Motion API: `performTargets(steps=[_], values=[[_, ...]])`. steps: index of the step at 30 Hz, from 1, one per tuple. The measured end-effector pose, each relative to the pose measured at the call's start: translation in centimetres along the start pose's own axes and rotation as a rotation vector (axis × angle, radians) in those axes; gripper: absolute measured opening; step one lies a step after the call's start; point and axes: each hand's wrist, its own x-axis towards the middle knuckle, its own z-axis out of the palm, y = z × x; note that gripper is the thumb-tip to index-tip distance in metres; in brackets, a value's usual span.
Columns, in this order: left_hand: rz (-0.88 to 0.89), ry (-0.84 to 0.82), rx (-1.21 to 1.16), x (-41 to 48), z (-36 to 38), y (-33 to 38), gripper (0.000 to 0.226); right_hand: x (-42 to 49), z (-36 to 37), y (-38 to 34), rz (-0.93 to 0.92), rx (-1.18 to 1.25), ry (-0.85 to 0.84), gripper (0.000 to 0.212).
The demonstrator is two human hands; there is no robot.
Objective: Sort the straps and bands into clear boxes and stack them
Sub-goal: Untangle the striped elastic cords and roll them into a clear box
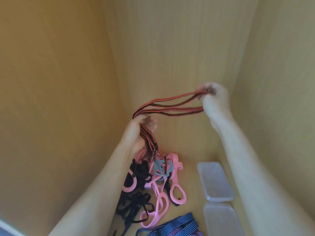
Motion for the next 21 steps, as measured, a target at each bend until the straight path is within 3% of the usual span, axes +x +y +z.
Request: performTargets(steps=[2,5,7,11,14,18,21], values=[[-0.009,-0.002,-0.124,-0.2,-0.1,0.6,0.017,-2.3,-0.1,4.2,0.168,0.036,-0.049,0.047],[-0.061,-0.011,-0.263,-0.7,0.3,0.1,0.038,-6.9,0.0,9.2,0.422,0.082,-0.222,0.040],[-0.117,-0.039,-0.329,-1.1,0.1,-1.0,0.045,-10.2,0.4,11.5,0.488,0.029,-0.344,0.029],[-0.221,-0.045,-0.450,-2.3,-0.4,-3.3,0.037,-14.8,1.0,13.1,0.467,-0.085,-0.484,0.024],[-0.219,-0.010,-0.412,-2.6,-0.6,-3.9,0.048,-15.1,-0.2,12.5,0.481,-0.045,-0.498,0.027],[-0.235,-0.057,-0.267,-3.1,-0.6,-4.1,0.043,-13.9,-3.3,10.4,0.359,-0.148,-0.732,0.053],[-0.319,-0.107,-0.070,-3.7,-0.4,-4.8,0.027,-13.2,-4.1,8.0,0.208,-0.272,-0.727,0.081]])
